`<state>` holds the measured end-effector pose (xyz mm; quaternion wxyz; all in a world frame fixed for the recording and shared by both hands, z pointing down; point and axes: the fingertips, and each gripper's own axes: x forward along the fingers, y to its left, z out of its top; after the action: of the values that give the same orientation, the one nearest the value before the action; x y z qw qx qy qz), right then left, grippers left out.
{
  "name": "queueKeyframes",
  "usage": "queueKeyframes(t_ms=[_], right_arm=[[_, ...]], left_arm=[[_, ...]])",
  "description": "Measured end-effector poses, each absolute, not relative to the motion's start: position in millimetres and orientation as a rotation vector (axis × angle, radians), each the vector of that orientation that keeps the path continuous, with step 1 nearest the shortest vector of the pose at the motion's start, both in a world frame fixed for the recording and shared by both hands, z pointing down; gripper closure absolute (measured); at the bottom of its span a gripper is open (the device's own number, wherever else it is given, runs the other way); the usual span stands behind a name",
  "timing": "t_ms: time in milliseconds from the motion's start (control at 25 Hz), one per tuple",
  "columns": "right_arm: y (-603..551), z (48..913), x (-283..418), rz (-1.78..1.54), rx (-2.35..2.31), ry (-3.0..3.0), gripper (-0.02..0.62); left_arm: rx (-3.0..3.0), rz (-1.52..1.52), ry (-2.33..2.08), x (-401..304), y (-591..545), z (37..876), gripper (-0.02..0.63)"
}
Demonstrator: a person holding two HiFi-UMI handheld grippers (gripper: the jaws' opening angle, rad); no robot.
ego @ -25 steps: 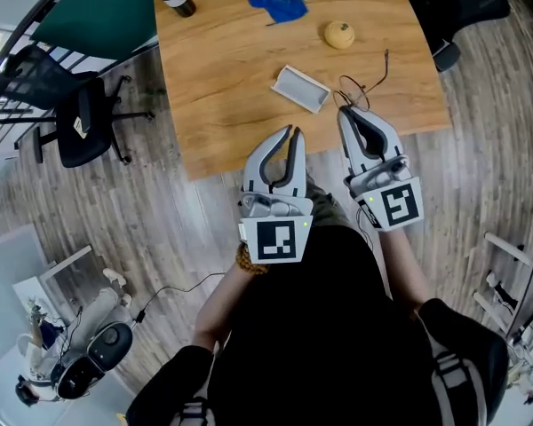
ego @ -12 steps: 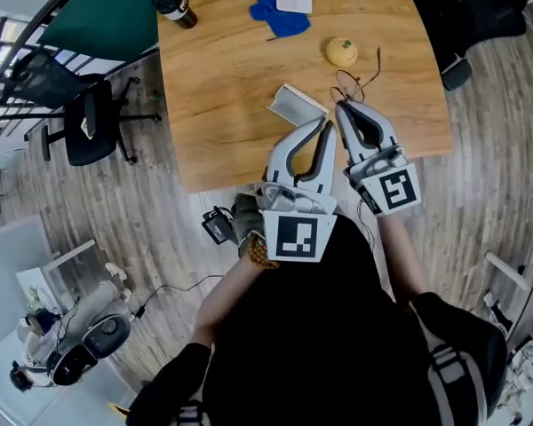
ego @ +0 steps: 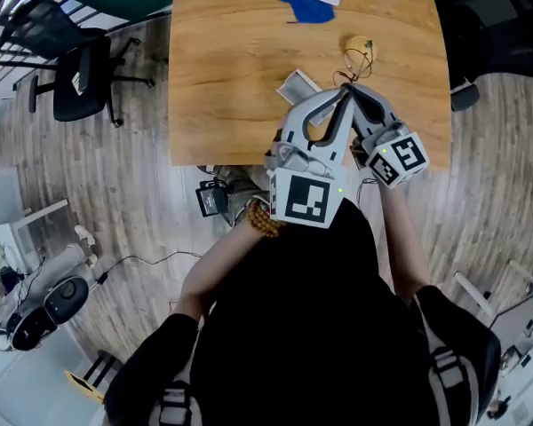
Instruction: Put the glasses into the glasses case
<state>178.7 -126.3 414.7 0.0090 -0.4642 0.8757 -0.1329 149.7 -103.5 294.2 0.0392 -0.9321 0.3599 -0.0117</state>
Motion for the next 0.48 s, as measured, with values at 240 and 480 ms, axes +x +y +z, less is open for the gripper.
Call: queueKeyframes(t_ms=[240,480], right_arm=[[-129,448,183,-0.525,-1.442,2.756,0.581],[-134,483,153,-0.643,-1.348,2.827,0.581]], left_arm=[[-2.922,-0.080,1.030,173,-112,317,0.566],[-2.923,-0.117,1.091,153,-119,326,0.566]])
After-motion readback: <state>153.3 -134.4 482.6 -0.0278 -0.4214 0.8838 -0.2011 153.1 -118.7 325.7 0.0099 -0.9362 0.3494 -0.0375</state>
